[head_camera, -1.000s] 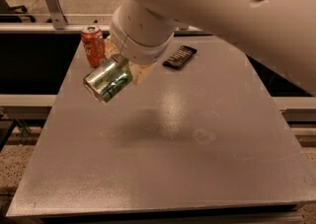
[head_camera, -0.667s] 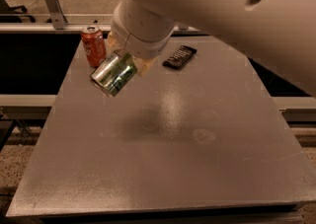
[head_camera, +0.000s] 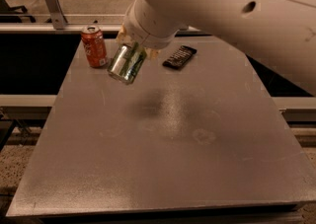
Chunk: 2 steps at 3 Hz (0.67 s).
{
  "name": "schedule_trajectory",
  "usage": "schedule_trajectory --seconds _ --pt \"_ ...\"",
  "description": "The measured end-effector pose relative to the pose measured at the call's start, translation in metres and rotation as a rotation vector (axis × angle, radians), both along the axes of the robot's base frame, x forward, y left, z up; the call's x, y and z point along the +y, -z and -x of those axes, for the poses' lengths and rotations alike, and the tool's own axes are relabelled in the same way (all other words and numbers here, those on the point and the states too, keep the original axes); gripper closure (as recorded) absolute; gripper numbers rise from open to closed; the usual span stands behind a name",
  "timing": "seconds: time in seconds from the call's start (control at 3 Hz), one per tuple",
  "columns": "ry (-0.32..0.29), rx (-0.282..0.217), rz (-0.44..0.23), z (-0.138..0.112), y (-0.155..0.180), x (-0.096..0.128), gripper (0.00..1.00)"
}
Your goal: Place green can upright
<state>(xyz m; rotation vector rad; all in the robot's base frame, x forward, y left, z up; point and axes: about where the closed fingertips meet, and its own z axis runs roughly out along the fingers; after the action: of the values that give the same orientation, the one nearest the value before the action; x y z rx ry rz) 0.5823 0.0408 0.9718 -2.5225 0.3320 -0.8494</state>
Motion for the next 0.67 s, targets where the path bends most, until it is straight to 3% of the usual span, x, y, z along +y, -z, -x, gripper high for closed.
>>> schedule_trajectory --seconds 0.33,0.67 --pt "-0.121 -0.079 0.030 -0.0138 0.0035 0.0038 1.00" --pt "-0.232 -0.168 0.036 -0.0118 0.0032 0.0103 1.00"
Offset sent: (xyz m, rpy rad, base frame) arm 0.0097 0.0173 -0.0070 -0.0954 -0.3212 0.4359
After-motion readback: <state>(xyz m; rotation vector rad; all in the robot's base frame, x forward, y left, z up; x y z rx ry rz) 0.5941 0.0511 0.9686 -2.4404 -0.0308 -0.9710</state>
